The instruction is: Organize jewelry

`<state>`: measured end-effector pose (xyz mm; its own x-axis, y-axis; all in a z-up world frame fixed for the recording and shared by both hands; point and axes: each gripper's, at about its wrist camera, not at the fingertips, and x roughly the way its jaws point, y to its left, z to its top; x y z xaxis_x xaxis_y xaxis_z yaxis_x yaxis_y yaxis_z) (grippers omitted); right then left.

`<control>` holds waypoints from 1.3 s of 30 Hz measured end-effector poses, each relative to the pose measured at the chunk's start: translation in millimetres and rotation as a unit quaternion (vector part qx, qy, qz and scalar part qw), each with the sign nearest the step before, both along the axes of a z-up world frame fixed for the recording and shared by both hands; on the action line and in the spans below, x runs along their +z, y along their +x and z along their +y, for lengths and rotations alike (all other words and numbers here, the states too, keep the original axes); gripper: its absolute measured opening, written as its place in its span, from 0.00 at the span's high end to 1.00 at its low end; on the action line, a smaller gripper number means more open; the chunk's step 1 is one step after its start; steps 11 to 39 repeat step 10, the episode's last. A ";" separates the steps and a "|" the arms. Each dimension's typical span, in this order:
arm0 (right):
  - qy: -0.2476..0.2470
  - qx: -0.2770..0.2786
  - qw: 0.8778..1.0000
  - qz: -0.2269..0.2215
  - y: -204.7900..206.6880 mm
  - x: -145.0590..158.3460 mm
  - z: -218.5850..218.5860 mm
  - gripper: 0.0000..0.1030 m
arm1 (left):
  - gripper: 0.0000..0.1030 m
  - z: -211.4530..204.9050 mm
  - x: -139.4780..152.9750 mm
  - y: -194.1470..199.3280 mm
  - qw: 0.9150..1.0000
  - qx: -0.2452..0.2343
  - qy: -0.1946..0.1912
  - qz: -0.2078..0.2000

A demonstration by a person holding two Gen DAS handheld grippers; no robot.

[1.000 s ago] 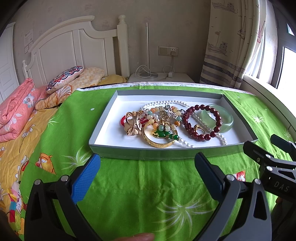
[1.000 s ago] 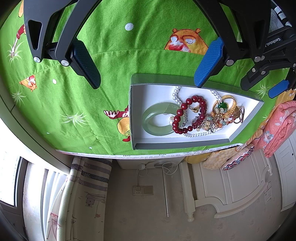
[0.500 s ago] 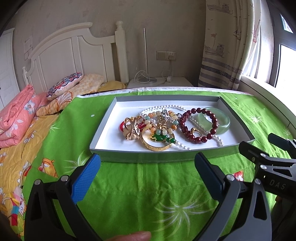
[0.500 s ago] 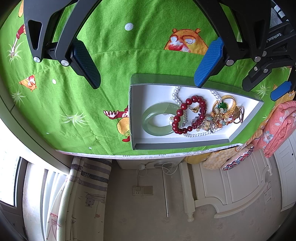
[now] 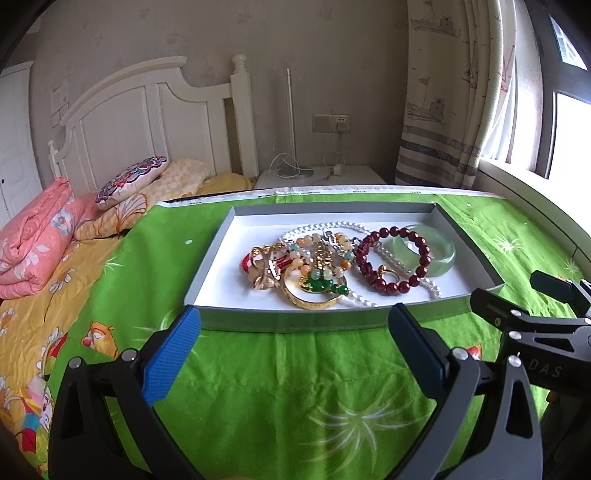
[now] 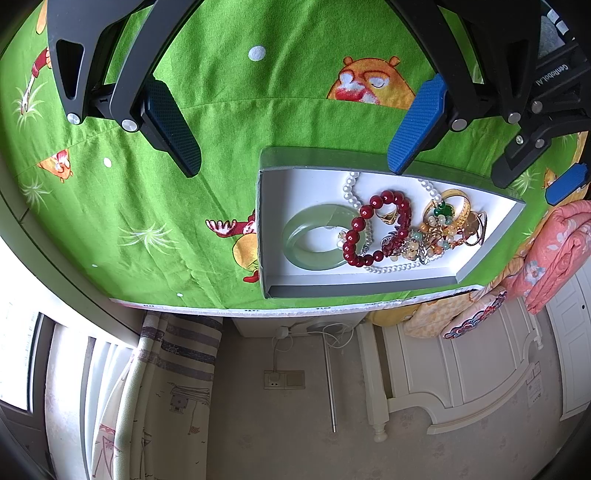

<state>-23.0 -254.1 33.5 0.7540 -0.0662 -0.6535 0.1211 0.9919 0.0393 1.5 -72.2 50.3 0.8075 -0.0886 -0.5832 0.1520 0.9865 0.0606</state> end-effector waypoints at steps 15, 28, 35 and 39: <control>0.014 0.044 0.995 0.087 -2.4 -9.2 9.8 0.05 | 0.02 13.9 -0.6 6.8 0.998 0.018 -0.002 0.054; 0.014 0.044 0.995 0.087 -2.4 -9.2 9.8 0.05 | 0.02 13.9 -0.6 6.8 0.998 0.018 -0.002 0.054; 0.014 0.044 0.995 0.087 -2.4 -9.2 9.8 0.05 | 0.02 13.9 -0.6 6.8 0.998 0.018 -0.002 0.054; 0.014 0.044 0.995 0.087 -2.4 -9.2 9.8 0.05 | 0.02 13.9 -0.6 6.8 0.998 0.018 -0.002 0.054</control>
